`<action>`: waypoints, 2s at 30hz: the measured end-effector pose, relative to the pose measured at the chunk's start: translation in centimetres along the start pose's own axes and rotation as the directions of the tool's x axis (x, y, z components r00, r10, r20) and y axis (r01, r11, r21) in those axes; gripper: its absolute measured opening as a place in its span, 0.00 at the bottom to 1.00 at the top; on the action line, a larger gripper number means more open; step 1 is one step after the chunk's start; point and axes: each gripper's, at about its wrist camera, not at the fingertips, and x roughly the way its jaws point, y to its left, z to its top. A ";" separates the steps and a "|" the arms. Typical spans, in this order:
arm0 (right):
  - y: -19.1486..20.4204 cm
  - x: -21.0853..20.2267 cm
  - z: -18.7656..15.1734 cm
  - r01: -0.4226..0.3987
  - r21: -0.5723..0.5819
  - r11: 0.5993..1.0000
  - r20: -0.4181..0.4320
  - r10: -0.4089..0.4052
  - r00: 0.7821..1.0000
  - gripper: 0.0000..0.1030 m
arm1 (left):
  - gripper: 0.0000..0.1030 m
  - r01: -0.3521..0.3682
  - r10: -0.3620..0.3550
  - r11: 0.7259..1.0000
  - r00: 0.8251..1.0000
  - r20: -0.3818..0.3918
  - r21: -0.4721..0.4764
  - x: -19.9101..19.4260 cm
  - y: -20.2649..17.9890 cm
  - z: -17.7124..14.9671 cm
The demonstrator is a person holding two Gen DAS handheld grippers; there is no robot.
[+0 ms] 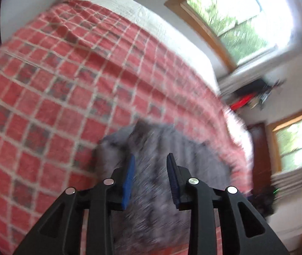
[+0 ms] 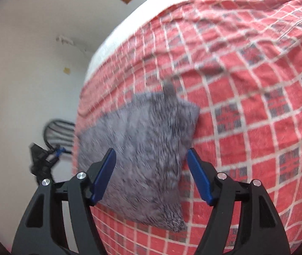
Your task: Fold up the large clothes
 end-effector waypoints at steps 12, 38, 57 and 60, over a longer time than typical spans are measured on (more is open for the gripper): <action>3.6 5.4 -2.2 0.181 -0.147 0.972 -0.036 -0.188 0.981 0.28 | 0.25 -0.191 0.198 0.966 0.980 -0.028 0.174 3.7 -2.8 -8.1; 1.0 7.7 2.7 0.246 -0.060 0.967 -0.009 -0.247 0.969 0.13 | 0.06 -0.321 0.316 0.935 0.947 0.058 0.153 7.6 -1.2 -4.6; 5.9 2.9 -0.8 0.269 -0.146 0.952 0.096 -0.257 0.962 0.25 | 0.16 -0.417 0.395 0.889 0.907 0.147 0.188 2.8 -5.7 -6.7; 7.9 2.3 -1.8 0.281 -0.185 0.942 0.106 -0.265 0.958 0.33 | 0.22 -0.406 0.382 0.889 0.913 0.146 0.212 2.3 -7.5 -7.6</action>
